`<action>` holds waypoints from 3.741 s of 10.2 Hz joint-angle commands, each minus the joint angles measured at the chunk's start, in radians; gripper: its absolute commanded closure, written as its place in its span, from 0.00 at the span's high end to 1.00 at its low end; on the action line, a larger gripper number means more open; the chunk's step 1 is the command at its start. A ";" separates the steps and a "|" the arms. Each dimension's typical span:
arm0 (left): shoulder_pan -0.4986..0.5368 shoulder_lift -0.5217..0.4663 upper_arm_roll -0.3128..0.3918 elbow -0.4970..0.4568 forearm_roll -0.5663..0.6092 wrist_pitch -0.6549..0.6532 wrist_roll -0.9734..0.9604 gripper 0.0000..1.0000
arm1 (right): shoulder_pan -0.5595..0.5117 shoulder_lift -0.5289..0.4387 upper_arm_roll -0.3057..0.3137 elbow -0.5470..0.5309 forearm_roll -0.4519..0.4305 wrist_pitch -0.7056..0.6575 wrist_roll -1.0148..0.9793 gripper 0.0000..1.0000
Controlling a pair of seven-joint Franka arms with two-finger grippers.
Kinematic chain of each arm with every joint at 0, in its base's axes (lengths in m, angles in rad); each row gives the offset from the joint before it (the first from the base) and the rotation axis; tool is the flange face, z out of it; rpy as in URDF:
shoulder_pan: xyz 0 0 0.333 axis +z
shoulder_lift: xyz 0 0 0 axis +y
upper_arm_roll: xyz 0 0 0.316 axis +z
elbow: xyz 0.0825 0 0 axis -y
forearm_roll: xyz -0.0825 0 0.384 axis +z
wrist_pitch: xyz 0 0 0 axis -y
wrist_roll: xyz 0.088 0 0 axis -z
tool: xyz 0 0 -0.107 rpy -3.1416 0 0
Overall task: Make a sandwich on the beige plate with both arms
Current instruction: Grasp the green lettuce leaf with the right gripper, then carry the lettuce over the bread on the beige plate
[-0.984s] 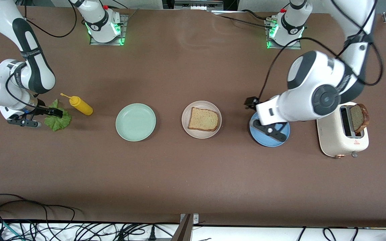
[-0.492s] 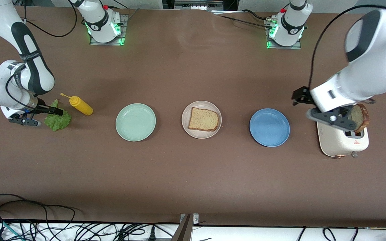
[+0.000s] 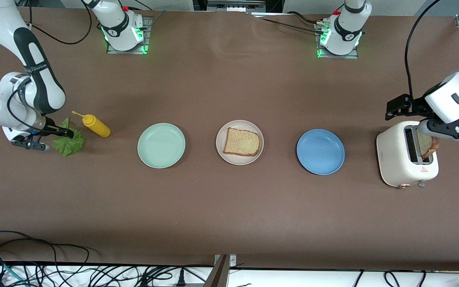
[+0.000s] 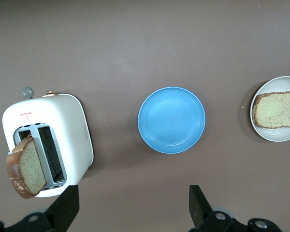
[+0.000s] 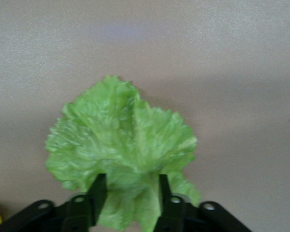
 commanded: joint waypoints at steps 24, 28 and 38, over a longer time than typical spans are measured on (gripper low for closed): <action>0.006 -0.002 -0.016 0.009 0.001 -0.036 -0.021 1.00 | 0.097 -0.015 0.482 0.674 0.090 -0.661 1.006 0.00; 0.006 -0.002 -0.012 0.009 0.001 -0.037 -0.021 1.00 | 0.301 0.084 0.482 0.675 0.085 -0.386 1.375 0.00; 0.006 -0.002 -0.012 0.009 0.001 -0.043 -0.021 1.00 | 0.613 0.474 0.482 0.902 0.154 0.029 1.775 0.00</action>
